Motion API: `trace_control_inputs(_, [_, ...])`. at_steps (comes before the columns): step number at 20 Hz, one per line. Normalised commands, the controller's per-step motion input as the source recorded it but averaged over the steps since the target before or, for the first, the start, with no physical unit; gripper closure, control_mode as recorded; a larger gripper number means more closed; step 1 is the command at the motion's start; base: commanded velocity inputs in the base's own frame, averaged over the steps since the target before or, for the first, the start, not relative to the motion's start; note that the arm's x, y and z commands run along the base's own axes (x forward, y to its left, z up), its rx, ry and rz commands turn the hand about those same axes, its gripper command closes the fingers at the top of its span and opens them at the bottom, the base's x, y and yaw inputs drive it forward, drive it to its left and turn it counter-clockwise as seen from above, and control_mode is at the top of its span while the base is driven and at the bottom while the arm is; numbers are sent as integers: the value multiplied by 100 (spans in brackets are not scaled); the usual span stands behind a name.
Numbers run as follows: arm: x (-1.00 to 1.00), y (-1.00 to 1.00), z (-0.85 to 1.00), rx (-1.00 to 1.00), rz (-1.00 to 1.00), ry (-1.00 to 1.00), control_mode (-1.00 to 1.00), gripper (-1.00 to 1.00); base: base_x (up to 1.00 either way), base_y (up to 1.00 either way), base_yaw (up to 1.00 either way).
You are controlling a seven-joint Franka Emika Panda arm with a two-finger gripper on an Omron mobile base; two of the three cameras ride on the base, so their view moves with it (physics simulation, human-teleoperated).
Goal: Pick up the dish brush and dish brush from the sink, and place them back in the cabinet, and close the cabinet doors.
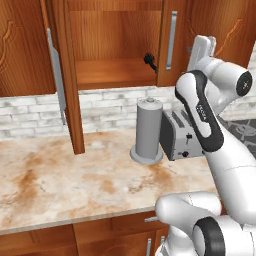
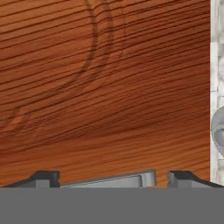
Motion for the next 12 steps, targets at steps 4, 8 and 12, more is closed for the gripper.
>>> trace_control_inputs(4, [-68, 0, 5, 0, -17, 6, -100, -100, 0, 0, 0])
trace_control_inputs(8, [-72, 1, 2, -1, -10, 0, -100, -100, 0, 0, 0])
trace_control_inputs(12, [-74, 7, 13, -1, -10, 0, -100, -100, 0, 0, 0])
